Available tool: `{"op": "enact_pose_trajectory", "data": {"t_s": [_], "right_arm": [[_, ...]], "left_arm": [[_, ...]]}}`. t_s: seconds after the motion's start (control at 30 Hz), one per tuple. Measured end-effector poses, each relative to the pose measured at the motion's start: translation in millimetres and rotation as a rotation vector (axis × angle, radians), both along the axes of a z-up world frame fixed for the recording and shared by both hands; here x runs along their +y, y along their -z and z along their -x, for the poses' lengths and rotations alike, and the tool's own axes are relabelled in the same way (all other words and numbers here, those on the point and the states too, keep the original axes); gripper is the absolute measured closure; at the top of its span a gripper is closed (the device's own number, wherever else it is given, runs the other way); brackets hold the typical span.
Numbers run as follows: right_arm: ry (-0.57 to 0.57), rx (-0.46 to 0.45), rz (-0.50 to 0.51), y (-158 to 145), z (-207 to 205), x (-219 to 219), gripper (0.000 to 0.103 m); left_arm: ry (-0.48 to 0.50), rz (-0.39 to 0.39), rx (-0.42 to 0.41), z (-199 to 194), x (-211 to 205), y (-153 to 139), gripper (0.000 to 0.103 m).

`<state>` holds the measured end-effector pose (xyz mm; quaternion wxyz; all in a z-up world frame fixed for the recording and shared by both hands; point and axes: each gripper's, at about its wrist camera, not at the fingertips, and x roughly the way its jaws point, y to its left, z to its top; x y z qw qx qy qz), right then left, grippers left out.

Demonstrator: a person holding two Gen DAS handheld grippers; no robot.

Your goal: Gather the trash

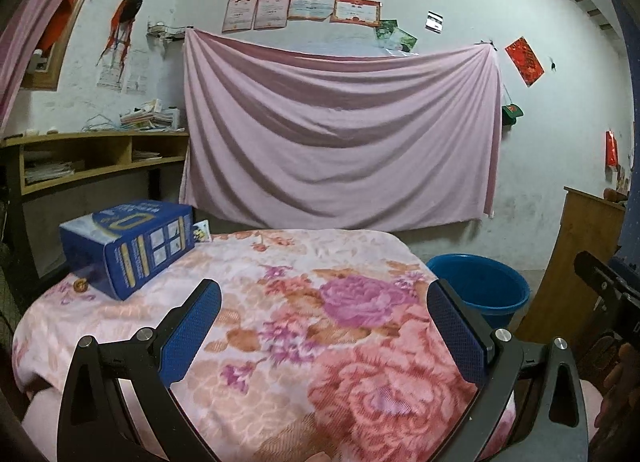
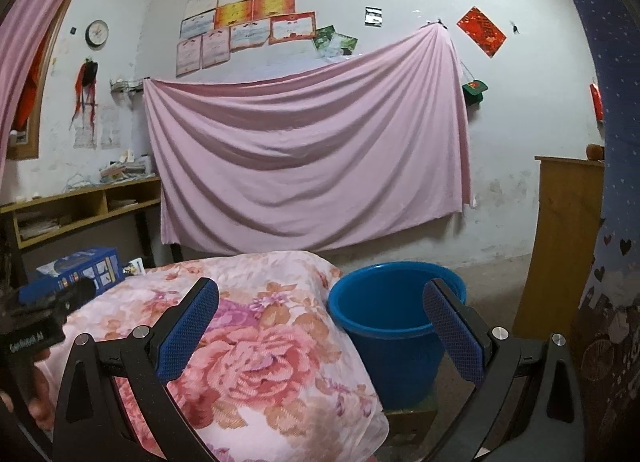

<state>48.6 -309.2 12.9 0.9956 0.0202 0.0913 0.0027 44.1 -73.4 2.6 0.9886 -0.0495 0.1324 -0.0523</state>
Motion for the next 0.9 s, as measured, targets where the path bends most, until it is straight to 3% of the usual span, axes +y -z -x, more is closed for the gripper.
{"op": "enact_pose_trajectory", "data": {"t_s": [0.3, 0.9], "right_arm": [[0.004, -0.011, 0.031, 20.0, 9.7, 13.4, 0.000], [-0.001, 0.028, 0.022, 26.3, 2.7, 9.4, 0.000]], "left_arm": [[-0.015, 0.001, 0.014, 1.0, 2.5, 17.1, 0.002], [-0.026, 0.012, 0.010, 0.6, 9.4, 18.6, 0.002]]}}
